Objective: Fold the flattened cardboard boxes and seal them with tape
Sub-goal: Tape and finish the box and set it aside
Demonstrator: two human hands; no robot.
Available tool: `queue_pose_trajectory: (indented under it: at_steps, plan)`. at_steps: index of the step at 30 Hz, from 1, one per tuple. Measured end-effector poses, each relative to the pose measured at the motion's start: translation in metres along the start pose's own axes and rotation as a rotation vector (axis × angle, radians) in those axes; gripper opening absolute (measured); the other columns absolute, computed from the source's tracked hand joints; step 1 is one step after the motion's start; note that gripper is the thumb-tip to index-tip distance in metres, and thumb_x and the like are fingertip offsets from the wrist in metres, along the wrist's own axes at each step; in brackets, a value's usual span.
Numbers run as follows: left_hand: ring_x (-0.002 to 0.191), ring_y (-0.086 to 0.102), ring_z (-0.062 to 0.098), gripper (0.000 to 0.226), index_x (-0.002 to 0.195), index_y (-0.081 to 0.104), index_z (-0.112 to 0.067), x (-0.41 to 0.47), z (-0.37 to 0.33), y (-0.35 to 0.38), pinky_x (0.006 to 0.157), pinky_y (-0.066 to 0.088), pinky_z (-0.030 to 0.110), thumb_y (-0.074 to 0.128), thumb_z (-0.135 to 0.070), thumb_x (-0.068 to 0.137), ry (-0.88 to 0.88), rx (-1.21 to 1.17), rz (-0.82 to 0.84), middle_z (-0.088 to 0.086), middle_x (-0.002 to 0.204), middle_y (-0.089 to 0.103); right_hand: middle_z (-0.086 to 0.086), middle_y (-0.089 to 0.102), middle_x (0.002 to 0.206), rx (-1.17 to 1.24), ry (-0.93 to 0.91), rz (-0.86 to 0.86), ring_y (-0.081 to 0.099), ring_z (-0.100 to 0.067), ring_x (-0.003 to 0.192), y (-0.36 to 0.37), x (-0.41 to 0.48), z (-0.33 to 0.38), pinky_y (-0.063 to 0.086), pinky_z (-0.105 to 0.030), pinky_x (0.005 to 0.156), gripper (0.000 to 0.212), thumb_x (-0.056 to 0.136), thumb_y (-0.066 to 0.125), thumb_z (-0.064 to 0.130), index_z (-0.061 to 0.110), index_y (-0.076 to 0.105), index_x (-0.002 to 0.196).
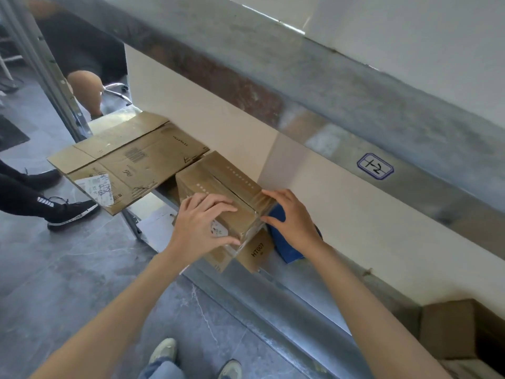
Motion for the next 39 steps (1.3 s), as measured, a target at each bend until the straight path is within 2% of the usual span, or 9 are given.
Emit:
queue_pose_trajectory:
  at_steps: [4,8,13,20,24,27,31,35,39]
  plan:
    - [0.113,0.052,0.016,0.057,0.111,0.071,-0.024,0.013,0.034,-0.024,0.097,0.045,0.045,0.074,-0.065,0.071,0.051,-0.044,0.042,-0.01,0.124,0.061,0.025,0.038,0.129,-0.024,0.074,0.023,0.038,0.007,0.12,0.006,-0.004,-0.005,0.03,-0.009,0.093,0.072,0.084,0.077,0.038,0.039,0.042,0.147]
    - [0.13,0.042,0.016,0.075,0.126,0.064,-0.027,0.033,0.081,-0.046,0.107,0.032,0.041,0.067,-0.073,0.066,-0.01,-0.086,0.105,-0.016,0.134,0.049,0.03,0.032,0.137,-0.039,0.18,0.025,0.028,0.01,0.125,0.01,-0.012,-0.003,0.025,-0.017,0.103,0.088,0.076,0.081,0.046,0.041,0.035,0.15]
    - [0.134,0.032,-0.014,0.074,0.134,0.058,-0.032,0.049,0.108,-0.041,0.113,0.03,0.031,0.085,-0.047,0.067,-0.044,-0.37,0.232,-0.029,0.143,0.039,0.022,0.023,0.158,-0.076,0.255,-0.066,0.018,0.001,0.145,0.02,-0.028,0.017,0.019,-0.02,0.115,0.099,0.073,0.084,0.041,0.036,0.027,0.154]
    - [0.128,0.046,-0.004,0.062,0.119,0.068,-0.021,0.041,0.117,-0.039,0.11,0.039,0.028,0.091,-0.036,0.064,-0.049,-0.466,0.148,-0.009,0.138,0.053,0.011,-0.001,0.164,0.004,0.351,-0.07,0.001,0.004,0.147,0.045,-0.054,0.044,0.009,0.001,0.108,0.111,0.076,0.086,0.03,0.034,0.011,0.157]
    - [0.129,0.047,0.011,0.063,0.116,0.067,-0.021,0.03,0.114,-0.038,0.109,0.032,0.018,0.092,-0.038,0.061,-0.078,-0.48,0.112,-0.007,0.134,0.051,0.009,-0.014,0.165,0.104,0.447,-0.081,-0.006,-0.001,0.15,0.063,-0.052,0.055,0.013,-0.022,0.12,0.123,0.071,0.087,0.042,0.036,0.002,0.158]
    - [0.13,0.039,0.009,0.072,0.123,0.062,-0.026,0.028,0.113,-0.033,0.107,0.025,0.009,0.087,-0.049,0.059,-0.111,-0.521,0.129,-0.012,0.133,0.042,0.008,-0.009,0.166,0.091,0.496,-0.244,-0.002,-0.002,0.15,0.068,-0.045,0.059,0.009,-0.013,0.114,0.12,0.073,0.083,0.048,0.033,-0.001,0.158]
    - [0.143,0.029,0.005,0.085,0.136,0.052,-0.027,0.035,0.112,-0.023,0.114,0.022,0.015,0.089,-0.043,0.06,-0.12,-0.637,0.211,-0.011,0.152,0.034,0.002,0.001,0.166,0.157,0.498,-0.41,0.004,-0.007,0.151,0.076,-0.035,0.063,0.005,0.009,0.098,0.112,0.074,0.074,0.055,0.027,0.005,0.159]
    - [0.146,0.028,0.002,0.088,0.139,0.048,-0.03,0.032,0.117,-0.014,0.118,0.024,0.028,0.087,-0.044,0.062,-0.138,-0.703,0.256,-0.02,0.157,0.031,-0.002,0.002,0.166,0.154,0.499,-0.463,0.003,-0.012,0.152,0.083,-0.031,0.058,0.002,0.006,0.103,0.108,0.077,0.072,0.049,0.022,0.006,0.158]
    - [0.145,0.027,-0.003,0.086,0.137,0.048,-0.03,0.031,0.118,-0.009,0.116,0.022,0.02,0.087,-0.042,0.062,-0.172,-0.727,0.251,-0.022,0.156,0.032,-0.004,0.008,0.166,0.142,0.5,-0.482,0.008,-0.014,0.152,0.086,-0.03,0.054,0.005,0.004,0.106,0.105,0.076,0.067,0.051,0.024,0.007,0.157]
Point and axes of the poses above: each hand's wrist, its own x-axis towards the middle knuckle, its own y-axis out of the palm, z = x × y, the point moved 8 cm from there along x, towards the middle knuckle
